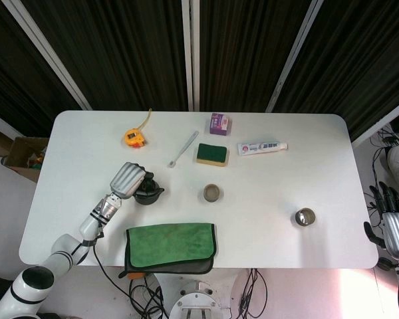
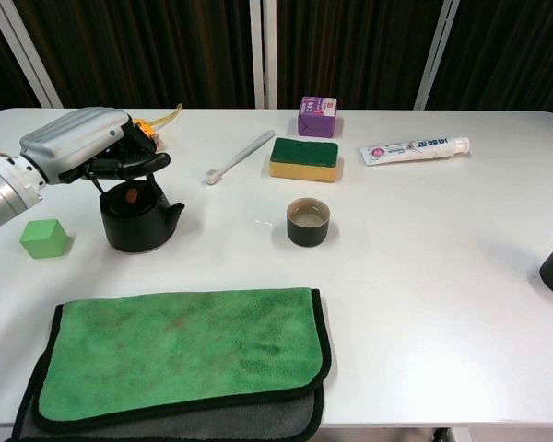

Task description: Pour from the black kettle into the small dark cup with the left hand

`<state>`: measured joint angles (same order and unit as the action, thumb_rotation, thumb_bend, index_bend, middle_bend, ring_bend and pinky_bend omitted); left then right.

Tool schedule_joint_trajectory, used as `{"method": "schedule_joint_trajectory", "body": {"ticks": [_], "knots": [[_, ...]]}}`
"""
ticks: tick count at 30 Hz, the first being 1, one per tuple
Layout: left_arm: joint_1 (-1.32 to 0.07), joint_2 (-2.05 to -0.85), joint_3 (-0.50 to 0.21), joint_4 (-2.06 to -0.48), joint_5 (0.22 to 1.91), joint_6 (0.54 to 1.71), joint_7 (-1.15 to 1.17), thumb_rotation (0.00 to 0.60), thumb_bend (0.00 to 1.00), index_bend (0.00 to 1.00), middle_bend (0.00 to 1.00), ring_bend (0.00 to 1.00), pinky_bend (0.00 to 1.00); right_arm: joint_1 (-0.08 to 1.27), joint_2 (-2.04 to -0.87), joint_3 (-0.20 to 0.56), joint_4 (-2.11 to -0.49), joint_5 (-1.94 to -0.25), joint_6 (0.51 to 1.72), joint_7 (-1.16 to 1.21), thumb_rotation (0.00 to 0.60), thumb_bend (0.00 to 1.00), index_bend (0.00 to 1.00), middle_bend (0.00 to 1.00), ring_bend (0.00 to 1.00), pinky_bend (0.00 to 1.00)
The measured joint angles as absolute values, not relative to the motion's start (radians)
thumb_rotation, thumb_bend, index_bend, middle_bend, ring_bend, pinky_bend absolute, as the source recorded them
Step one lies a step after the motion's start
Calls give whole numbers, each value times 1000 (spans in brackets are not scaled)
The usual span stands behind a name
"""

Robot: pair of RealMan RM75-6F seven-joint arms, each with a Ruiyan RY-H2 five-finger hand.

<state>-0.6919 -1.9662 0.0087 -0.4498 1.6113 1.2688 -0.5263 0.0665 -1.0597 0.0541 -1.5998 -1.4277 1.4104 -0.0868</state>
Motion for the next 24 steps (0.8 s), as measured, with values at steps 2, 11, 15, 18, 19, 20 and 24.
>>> {"method": "schedule_joint_trajectory", "body": {"ticks": [2, 11, 15, 18, 19, 20, 24], "knots": [[-692, -1964, 9, -451, 1612, 1268, -527, 44, 166, 700, 794, 667, 699, 66, -1060, 55, -1599, -1427, 1412, -85, 600, 359, 0, 0, 0, 0], [-694, -1947, 2, -470, 1608, 1283, -528, 8, 164, 493, 608, 476, 388, 66, -1060, 56, -1594, -1426, 1413, -78, 600, 358, 0, 0, 0, 0], [-692, -1915, -5, -505, 1607, 1308, -510, 0, 130, 331, 438, 334, 273, 65, -1059, 58, -1593, -1426, 1418, -75, 600, 358, 0, 0, 0, 0], [-684, -1870, -14, -566, 1599, 1320, -480, 0, 89, 141, 163, 85, 170, 64, -1060, 59, -1591, -1429, 1422, -71, 600, 358, 0, 0, 0, 0], [-681, -1856, -18, -590, 1595, 1325, -470, 0, 87, 107, 107, 46, 154, 64, -1061, 59, -1590, -1429, 1423, -70, 600, 358, 0, 0, 0, 0], [-677, -1840, -23, -617, 1590, 1332, -459, 0, 86, 87, 79, 31, 145, 64, -1062, 59, -1589, -1430, 1423, -69, 600, 358, 0, 0, 0, 0], [-643, -1743, -37, -774, 1569, 1360, -376, 0, 87, 53, 44, 13, 140, 62, -1067, 54, -1581, -1433, 1421, -63, 600, 358, 0, 0, 0, 0]]}}
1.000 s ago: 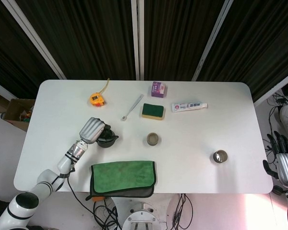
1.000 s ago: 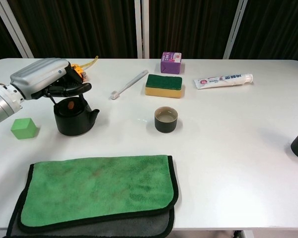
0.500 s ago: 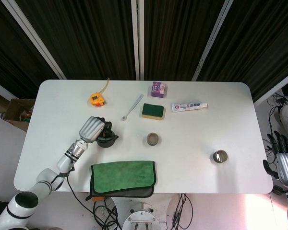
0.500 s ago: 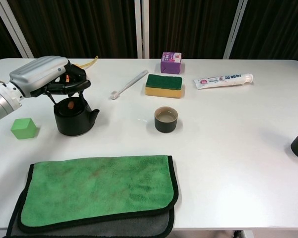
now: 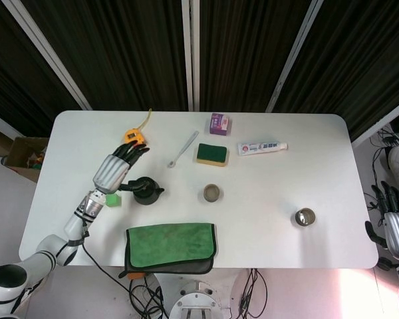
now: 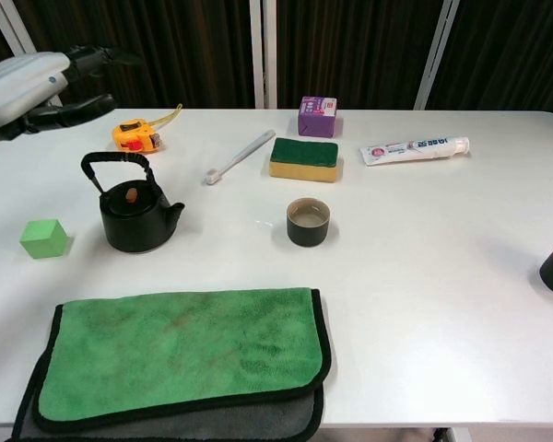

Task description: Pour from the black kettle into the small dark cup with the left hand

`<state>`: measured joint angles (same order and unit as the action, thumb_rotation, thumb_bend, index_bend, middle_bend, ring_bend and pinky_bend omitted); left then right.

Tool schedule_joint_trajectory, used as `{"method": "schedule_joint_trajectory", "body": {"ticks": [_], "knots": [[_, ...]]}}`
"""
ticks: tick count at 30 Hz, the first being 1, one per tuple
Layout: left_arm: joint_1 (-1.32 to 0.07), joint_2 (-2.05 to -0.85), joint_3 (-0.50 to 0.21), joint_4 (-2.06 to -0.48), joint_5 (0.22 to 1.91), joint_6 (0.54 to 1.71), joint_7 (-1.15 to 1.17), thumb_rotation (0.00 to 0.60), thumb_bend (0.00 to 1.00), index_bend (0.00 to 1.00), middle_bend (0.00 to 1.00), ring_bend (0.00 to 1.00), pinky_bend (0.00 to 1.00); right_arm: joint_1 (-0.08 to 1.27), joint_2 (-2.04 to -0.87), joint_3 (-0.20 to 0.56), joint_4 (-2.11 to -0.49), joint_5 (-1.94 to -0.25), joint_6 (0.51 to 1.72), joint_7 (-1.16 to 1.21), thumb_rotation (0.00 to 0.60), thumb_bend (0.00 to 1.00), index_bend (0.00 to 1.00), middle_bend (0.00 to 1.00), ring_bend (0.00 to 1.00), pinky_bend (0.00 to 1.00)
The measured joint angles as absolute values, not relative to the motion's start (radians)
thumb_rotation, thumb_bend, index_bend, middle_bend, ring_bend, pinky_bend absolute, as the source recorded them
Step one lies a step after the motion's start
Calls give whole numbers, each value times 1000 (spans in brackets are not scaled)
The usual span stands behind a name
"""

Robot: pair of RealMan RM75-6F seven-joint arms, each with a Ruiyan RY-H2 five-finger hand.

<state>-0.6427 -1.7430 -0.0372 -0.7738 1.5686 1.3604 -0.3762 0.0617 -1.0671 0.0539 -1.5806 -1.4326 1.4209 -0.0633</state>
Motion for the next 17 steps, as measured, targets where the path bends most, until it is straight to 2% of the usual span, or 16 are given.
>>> {"method": "schedule_joint_trajectory", "body": {"ticks": [3, 6, 10, 13, 17], "knots": [[-599, -1637, -29, -939, 1553, 1374, -286, 9, 86, 53, 45, 14, 145, 58, -1070, 51, -1572, -1436, 1426, -59, 600, 357, 0, 0, 0, 0], [-535, -1503, -3, -1133, 1539, 1399, -180, 44, 87, 53, 57, 14, 144, 52, -1075, 50, -1559, -1442, 1441, -53, 600, 357, 0, 0, 0, 0], [-385, -1307, 60, -1366, 1513, 1468, -49, 53, 87, 53, 60, 14, 144, 41, -1087, 50, -1532, -1458, 1473, -39, 600, 357, 0, 0, 0, 0], [-266, -1229, 109, -1435, 1497, 1531, 21, 56, 87, 53, 60, 14, 143, 34, -1095, 47, -1513, -1468, 1484, -33, 600, 357, 0, 0, 0, 0], [-158, -1197, 154, -1461, 1491, 1607, 56, 62, 88, 53, 60, 14, 143, 32, -1106, 42, -1491, -1479, 1487, -37, 600, 356, 0, 0, 0, 0]]}}
